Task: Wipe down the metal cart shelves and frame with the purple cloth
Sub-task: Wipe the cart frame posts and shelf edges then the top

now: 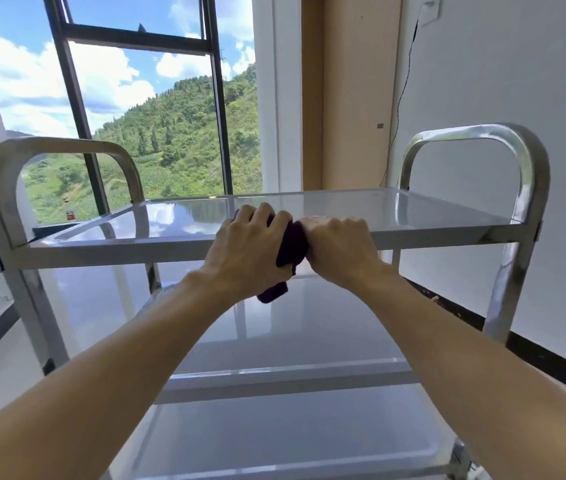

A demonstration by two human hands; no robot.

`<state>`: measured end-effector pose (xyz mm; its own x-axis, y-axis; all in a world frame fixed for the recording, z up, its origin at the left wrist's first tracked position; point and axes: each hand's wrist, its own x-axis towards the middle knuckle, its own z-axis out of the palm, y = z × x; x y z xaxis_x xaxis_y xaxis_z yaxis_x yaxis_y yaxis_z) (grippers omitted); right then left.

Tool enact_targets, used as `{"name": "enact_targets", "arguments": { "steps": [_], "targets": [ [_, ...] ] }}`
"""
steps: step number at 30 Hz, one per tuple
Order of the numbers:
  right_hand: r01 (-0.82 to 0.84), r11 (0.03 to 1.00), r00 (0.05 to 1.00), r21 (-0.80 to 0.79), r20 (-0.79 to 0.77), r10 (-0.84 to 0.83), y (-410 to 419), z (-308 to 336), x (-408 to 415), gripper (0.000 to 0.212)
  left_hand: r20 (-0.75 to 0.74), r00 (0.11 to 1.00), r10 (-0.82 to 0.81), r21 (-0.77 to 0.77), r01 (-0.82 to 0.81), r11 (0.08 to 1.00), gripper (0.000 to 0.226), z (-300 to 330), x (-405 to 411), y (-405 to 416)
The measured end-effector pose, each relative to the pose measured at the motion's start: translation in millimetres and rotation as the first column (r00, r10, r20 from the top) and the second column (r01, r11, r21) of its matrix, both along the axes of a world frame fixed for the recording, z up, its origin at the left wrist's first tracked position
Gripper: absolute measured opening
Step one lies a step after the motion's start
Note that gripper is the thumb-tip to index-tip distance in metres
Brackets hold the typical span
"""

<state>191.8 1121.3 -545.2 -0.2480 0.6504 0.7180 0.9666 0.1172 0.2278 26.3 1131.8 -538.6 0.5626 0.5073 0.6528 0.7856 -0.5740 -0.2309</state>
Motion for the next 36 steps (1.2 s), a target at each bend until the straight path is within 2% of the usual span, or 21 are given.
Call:
{"name": "enact_targets", "arguments": {
  "steps": [9,14,21,25,27,30,36],
  "targets": [
    [-0.069,0.992,0.997,0.106,-0.032,0.073,-17.7,-6.2,44.3,0.022,-0.094,0.996,0.014,0.105,-0.004,0.994,0.065,3.4,-89.6,3.5],
    [-0.096,0.991,0.994,0.095,-0.042,0.1,-27.3,-5.7,58.1,0.022,-0.093,0.992,0.09,0.157,-0.074,0.985,0.069,0.0,-146.0,7.9],
    [-0.12,0.979,0.992,0.167,-0.026,0.126,-19.8,-9.2,64.7,0.026,-0.103,0.962,0.254,0.122,-0.242,0.963,0.076,1.3,-203.7,9.8],
    [-0.046,0.978,0.999,0.205,-0.018,0.051,-18.3,-11.2,62.8,0.03,-0.077,0.966,0.248,0.093,-0.24,0.966,0.07,1.3,-208.4,10.1],
    [0.012,0.979,1.0,0.205,-0.006,-0.011,-20.4,-9.7,52.1,0.026,-0.075,0.97,0.229,0.091,-0.222,0.971,0.065,0.4,-203.3,11.4],
    [0.044,0.994,0.998,0.101,0.031,-0.047,-20.4,-3.4,16.1,0.02,-0.044,0.976,0.211,0.101,-0.206,0.973,0.062,-2.6,-198.9,11.3],
    [-0.114,0.992,0.978,-0.053,0.169,0.122,0.9,10.3,-96.1,0.031,-0.011,0.99,0.139,0.112,-0.137,0.984,0.063,-4.8,-162.0,2.8]
  ]
}}
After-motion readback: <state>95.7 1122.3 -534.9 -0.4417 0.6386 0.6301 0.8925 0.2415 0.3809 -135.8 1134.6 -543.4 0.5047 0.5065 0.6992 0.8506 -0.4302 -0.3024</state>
